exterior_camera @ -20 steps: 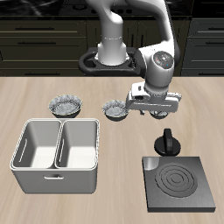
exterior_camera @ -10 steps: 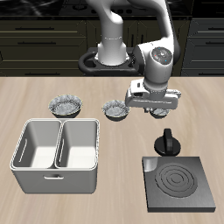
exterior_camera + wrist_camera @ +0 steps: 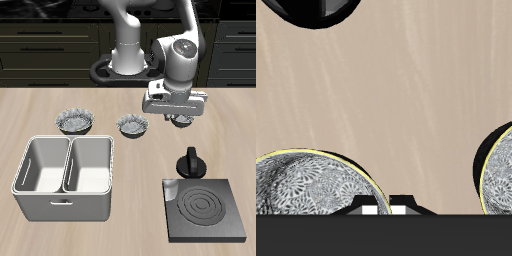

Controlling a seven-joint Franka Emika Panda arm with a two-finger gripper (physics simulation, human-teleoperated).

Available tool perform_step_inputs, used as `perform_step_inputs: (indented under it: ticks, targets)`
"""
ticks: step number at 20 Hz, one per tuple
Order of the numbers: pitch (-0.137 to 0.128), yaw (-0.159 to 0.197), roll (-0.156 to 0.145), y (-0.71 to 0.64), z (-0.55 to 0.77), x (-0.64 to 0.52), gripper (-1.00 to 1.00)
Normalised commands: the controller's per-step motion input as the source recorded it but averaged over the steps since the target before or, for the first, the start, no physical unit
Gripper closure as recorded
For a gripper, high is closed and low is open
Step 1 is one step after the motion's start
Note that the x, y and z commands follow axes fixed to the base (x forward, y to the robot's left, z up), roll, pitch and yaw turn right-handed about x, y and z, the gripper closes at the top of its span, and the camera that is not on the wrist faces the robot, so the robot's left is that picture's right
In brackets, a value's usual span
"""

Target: Place the smallest bowl inside the right compartment of the bowl drainer

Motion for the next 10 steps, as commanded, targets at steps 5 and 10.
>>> perform_step_inputs:
  ticks: [5,10]
  targets:
    - [-0.063,0.012,0.012,-0.06,0.44,-0.02,1.00]
    - [-0.045,0.009,-0.003,-0.13,0.41,-0.03,1.00]
